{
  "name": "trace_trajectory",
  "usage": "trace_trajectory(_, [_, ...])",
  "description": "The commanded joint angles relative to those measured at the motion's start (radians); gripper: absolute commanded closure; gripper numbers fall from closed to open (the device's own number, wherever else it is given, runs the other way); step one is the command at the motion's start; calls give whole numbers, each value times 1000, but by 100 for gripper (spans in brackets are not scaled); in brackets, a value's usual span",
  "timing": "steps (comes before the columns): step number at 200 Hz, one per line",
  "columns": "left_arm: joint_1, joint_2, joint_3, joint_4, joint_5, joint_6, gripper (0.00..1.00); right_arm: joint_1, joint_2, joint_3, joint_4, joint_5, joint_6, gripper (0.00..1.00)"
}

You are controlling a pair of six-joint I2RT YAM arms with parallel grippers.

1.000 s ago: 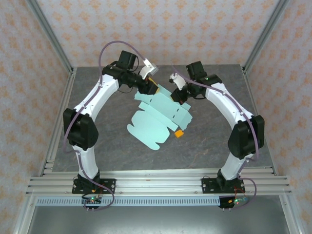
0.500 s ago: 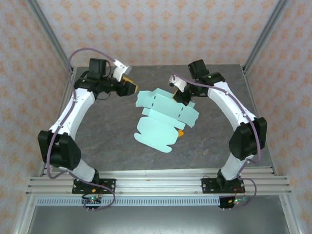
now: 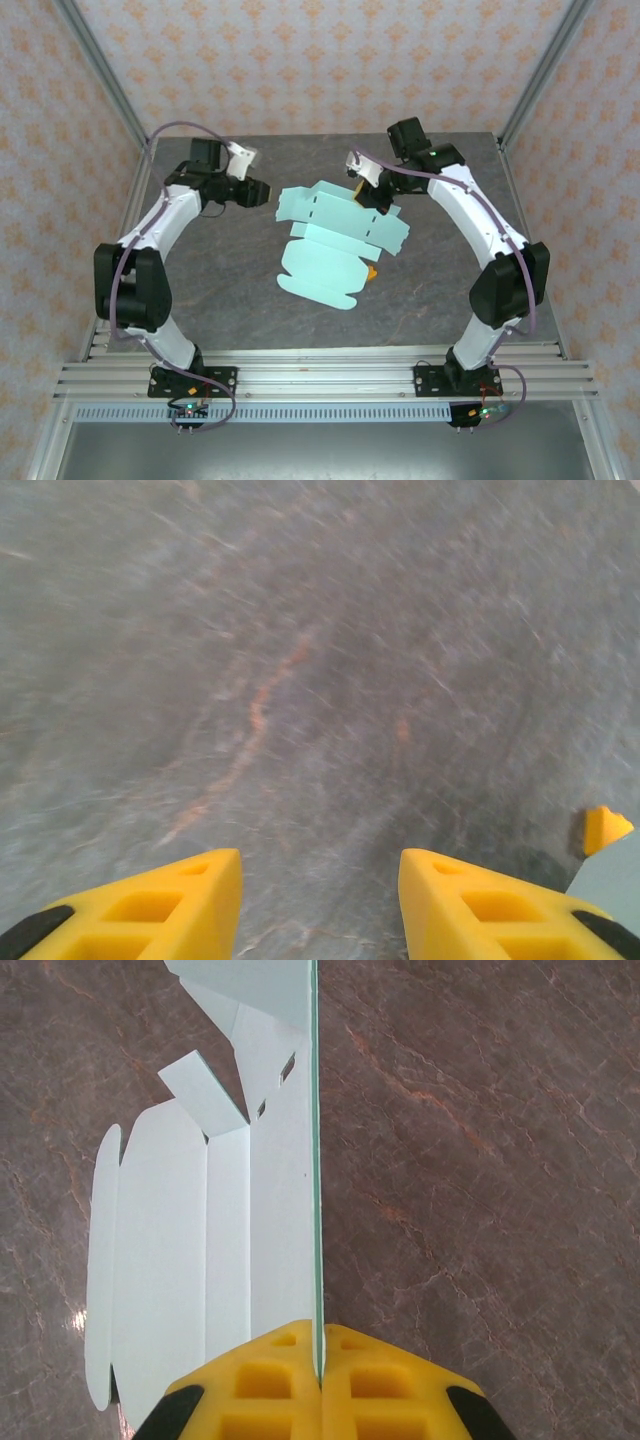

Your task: Fold the paper box

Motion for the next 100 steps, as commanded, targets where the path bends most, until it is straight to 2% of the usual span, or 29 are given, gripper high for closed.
trace_trajectory(1, [-53,17,41,1,131,69,54,-6,-1,52,-38,-48,-44,100])
trace_trajectory(24, [-77,26,46,-23,221,101,54,-6,9,64,-51,-30,-52,100])
trace_trajectory(54, [-93,34,39,-65,219,137,55,-3,13,56,-20,-29,-50,100])
trace_trajectory(82, [-94,17,-29,46,53,44,55,41,-2,-7,85,134,-61,100])
trace_trajectory(100, [-90,35,-47,94,-62,-17,55,66,9,-22,126,193,-66,100])
